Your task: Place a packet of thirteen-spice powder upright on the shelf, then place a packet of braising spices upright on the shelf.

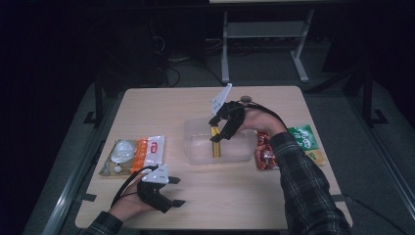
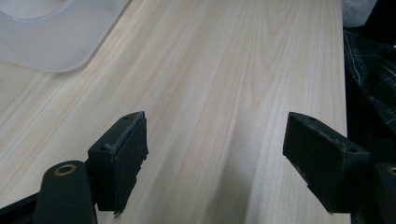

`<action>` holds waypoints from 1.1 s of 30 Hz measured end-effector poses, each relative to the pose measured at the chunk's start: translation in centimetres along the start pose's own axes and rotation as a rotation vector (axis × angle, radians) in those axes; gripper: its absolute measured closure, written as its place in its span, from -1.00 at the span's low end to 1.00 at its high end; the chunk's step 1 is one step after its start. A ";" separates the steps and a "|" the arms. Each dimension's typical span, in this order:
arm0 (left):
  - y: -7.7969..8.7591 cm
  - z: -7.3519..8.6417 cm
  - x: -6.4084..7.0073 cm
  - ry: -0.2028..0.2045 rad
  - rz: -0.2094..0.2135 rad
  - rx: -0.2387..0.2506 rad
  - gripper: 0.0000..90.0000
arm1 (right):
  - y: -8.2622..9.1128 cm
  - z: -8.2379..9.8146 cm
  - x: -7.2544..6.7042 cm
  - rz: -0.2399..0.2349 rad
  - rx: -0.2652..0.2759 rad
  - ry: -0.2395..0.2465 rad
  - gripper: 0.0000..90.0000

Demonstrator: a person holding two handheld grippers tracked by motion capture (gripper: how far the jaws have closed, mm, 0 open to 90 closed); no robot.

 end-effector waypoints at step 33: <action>0.0 -0.3 0.1 0.007 -0.003 0.016 -0.53 | 3.5 3.3 -9.8 0.295 0.134 -0.209 -0.61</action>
Point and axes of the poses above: each handheld gripper's, and its own axes: y roughly backward along the jaws, z roughly out of its underside, x roughly to its right, the point moved 4 cm from there along -y, roughly forward along the jaws, and after that the axes turned 10 degrees about x, right-handed, at the moved point
